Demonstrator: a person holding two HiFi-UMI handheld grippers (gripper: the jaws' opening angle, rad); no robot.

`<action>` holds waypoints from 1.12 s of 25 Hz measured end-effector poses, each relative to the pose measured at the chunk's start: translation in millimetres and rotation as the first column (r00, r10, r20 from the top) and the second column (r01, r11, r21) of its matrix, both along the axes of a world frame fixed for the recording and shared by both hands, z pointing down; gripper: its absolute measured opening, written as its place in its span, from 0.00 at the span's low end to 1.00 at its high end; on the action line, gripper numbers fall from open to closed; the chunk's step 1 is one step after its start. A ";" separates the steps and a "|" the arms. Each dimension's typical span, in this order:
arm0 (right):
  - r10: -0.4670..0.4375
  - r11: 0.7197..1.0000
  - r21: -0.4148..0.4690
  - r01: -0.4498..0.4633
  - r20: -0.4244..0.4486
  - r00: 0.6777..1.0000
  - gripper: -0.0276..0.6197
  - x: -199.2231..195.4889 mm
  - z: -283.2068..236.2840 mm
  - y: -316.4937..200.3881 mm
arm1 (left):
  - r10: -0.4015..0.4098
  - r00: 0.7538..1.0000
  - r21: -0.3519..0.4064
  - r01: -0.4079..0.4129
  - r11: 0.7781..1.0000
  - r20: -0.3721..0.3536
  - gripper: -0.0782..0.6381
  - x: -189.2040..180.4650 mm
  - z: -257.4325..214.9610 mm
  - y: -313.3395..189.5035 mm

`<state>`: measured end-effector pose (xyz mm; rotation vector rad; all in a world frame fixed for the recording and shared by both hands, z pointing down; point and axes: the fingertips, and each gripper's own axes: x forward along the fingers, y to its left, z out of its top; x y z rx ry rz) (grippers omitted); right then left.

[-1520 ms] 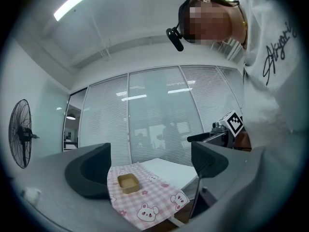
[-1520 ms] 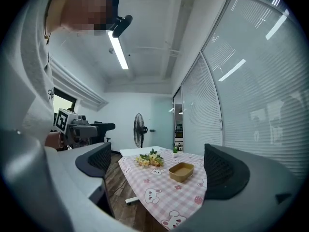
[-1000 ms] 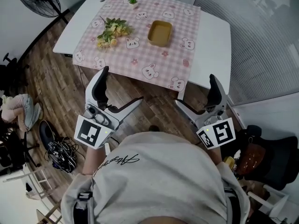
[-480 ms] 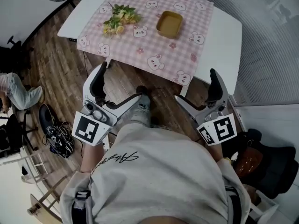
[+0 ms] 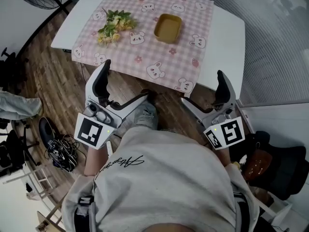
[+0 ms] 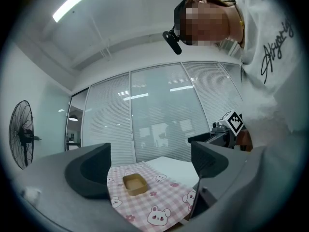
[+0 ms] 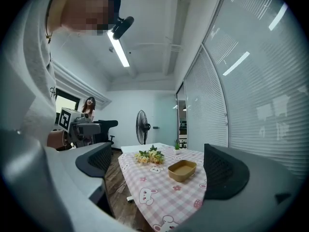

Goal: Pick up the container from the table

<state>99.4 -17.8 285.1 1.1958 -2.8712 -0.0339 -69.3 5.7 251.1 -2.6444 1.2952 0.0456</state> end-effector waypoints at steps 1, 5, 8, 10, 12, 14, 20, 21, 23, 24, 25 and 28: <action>0.004 1.000 0.003 -0.004 0.000 1.000 0.95 -1.2 -0.3 -5.7 | 0.005 1.000 0.000 -0.005 1.000 -0.001 0.81 -0.7 0.3 -6.5; 0.019 1.000 0.010 -0.019 0.004 1.000 0.95 -5.0 -1.7 -29.6 | 0.009 1.000 -0.004 -0.010 1.000 -0.006 0.81 -6.5 1.4 -33.2; 0.033 0.999 0.019 -0.033 0.006 0.999 0.95 -7.9 -5.6 -49.4 | 0.025 1.000 0.058 -0.025 0.998 -0.014 0.81 -12.1 -8.4 -51.4; 0.041 0.999 0.020 -0.041 0.008 0.999 0.95 -9.6 -6.5 -60.0 | 0.033 0.999 0.067 -0.033 0.997 -0.006 0.81 -14.5 -8.2 -63.1; 0.048 0.999 0.017 -0.048 0.005 0.999 0.95 -11.1 -5.2 -68.8 | 0.039 0.999 0.053 -0.039 0.998 0.001 0.81 -16.3 -4.9 -74.3; 0.057 0.998 0.013 -0.057 0.002 0.998 0.95 -12.0 -3.8 -78.5 | 0.044 0.999 0.027 -0.044 0.999 0.005 0.81 -19.3 0.2 -86.4; 0.094 0.996 0.003 -0.094 -0.010 0.995 0.95 -14.4 -1.3 -112.7 | 0.071 0.997 0.010 -0.071 0.997 0.001 0.81 -26.0 2.9 -126.7; 0.100 0.995 0.003 -0.100 -0.009 0.995 0.95 -15.5 -1.5 -119.3 | 0.076 0.997 0.010 -0.076 0.997 0.001 0.81 -27.4 2.6 -134.2; 0.112 0.994 0.003 -0.111 -0.009 0.994 0.95 -18.8 -2.5 -132.2 | 0.089 0.996 0.011 -0.089 0.996 0.000 0.81 -30.2 1.3 -149.4; 0.119 0.993 0.002 -0.119 -0.010 0.993 0.95 -20.0 -3.3 -137.9 | 0.098 0.995 0.013 -0.098 0.995 -0.002 0.81 -31.0 0.3 -156.7; 0.128 0.992 0.002 -0.128 -0.012 0.992 0.95 -20.6 -4.3 -143.5 | 0.110 0.994 0.017 -0.110 0.994 -0.005 0.81 -31.6 -0.8 -163.6; 0.152 0.988 0.008 -0.151 -0.013 0.988 0.95 -22.5 -8.6 -161.7 | 0.133 0.991 0.028 -0.133 0.991 -0.007 0.81 -34.9 -3.8 -182.8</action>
